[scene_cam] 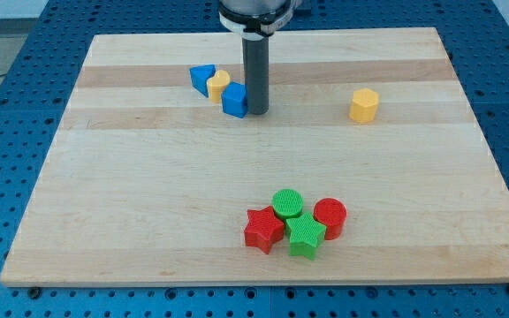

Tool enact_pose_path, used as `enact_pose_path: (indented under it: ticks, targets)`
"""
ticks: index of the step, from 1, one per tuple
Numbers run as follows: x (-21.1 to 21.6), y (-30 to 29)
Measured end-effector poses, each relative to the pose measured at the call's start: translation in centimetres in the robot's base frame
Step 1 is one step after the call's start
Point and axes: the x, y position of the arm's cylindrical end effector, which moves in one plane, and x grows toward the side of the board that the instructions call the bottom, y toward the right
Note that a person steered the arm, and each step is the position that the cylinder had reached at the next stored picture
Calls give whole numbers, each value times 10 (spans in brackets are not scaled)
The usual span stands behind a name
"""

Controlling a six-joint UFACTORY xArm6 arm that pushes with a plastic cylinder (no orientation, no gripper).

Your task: Slide the yellow hexagon towards the blue cube

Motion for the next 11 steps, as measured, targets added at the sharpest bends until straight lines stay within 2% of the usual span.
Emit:
enact_pose_path:
  ticks: [2,3,4,5,7,9,11]
  targets:
    - [14,7]
    - [46,65]
    - [55,144]
    - [45,196]
    - [-8,176]
    - [-9,159]
    - [19,159]
